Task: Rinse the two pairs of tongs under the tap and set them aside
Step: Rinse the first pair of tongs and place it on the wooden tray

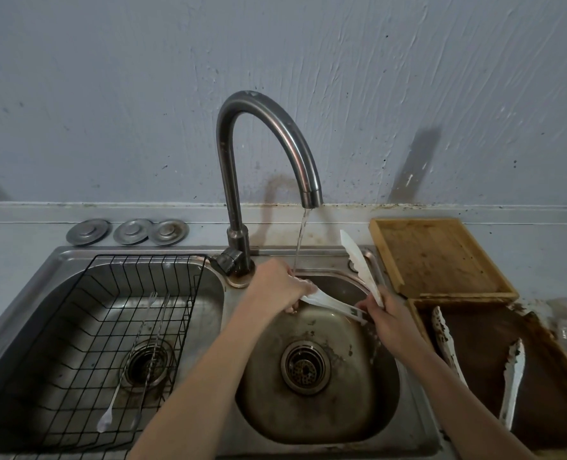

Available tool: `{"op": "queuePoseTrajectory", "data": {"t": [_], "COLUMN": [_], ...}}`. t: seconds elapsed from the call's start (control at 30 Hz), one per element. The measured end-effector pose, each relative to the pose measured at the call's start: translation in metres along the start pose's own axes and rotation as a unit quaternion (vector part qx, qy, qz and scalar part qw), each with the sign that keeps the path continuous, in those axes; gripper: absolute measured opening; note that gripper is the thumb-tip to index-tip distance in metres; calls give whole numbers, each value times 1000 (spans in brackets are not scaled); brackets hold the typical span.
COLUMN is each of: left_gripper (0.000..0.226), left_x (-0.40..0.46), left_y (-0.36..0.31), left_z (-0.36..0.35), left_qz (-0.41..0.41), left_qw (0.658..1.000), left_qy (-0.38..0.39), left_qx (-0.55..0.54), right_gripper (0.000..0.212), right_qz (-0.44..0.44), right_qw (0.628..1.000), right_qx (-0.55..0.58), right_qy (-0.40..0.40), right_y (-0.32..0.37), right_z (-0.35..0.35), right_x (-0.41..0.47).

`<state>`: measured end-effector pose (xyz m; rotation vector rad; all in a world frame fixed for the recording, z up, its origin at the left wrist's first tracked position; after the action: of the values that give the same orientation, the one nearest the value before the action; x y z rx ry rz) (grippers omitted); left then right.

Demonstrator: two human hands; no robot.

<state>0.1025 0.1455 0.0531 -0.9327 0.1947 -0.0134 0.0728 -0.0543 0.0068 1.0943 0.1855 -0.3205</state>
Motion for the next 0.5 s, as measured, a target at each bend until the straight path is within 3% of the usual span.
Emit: {"op": "queuePoseTrajectory", "data": {"t": [0.17,0.3,0.4,0.5], "left_gripper": [16,16,5,20], "left_x": [-2,-1,1,-6], "left_y": [-7,-22,-29,-23], "left_z": [8,20,24,15], "left_qz": [-11,-60,-112,-105], "left_qw": [993,996,989,969], "left_qy": [12,-4,-86,-213], "left_qx": [-115,-70,-44,-69], "right_gripper": [9,15,14,14], "right_qz": [12,-35,-81,-95], "right_qw": [1000,993,989,987], "right_qx": [9,64,95,131], "right_qy": [25,88,84,19], "right_y": [7,7,2,9], "right_z": [-7,-23,-37,-43], "right_x": [-2,2,10,12]}}
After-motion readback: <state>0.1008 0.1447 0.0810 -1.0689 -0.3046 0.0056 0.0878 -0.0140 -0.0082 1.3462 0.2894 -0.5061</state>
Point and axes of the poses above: each hand's wrist, its own x-axis towards the middle knuckle, its own z-axis out of the back of the hand, y = z × x, the point moved 5 cm from there along x, towards the middle knuckle, and after that the axes turned 13 degrees about -z, right-handed, at the moved point
